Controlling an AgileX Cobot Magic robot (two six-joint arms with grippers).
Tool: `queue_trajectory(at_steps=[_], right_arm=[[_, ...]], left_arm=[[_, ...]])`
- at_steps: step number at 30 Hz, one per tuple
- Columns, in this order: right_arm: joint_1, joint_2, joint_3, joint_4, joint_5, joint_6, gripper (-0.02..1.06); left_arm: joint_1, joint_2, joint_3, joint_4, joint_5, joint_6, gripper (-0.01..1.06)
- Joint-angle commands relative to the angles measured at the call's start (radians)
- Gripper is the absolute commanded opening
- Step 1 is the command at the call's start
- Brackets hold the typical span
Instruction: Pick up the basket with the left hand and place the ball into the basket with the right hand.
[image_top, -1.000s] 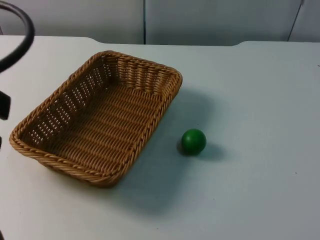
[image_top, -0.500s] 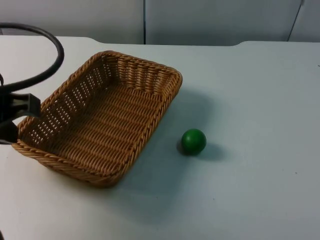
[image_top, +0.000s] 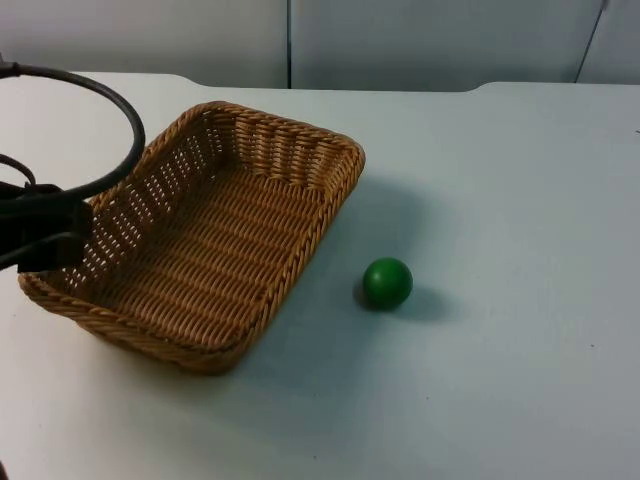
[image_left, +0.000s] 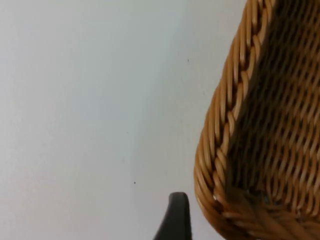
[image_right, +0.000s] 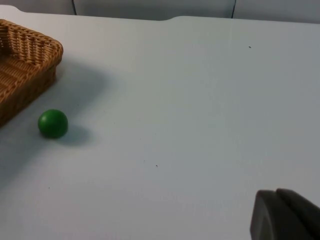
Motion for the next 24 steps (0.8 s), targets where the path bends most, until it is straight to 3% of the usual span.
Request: queue_trajectory(at_steps=[1,12,24], right_arm=[[0.003,-0.002,0.005,-0.005,-0.007,-0.005,0.0],[0.003,-0.002,0.005,-0.005,-0.007,-0.005,0.0],[0.003,-0.002,0.005,-0.005,-0.007,-0.005,0.0]], left_arm=[[-0.008,0.026,0.0,0.0,-0.049,0.0,0.71],[-0.008,0.155,-0.004,-0.007,-0.177,-0.003,0.71],[-0.008,0.307,-0.122,-0.089,-0.152,-0.005,0.66]])
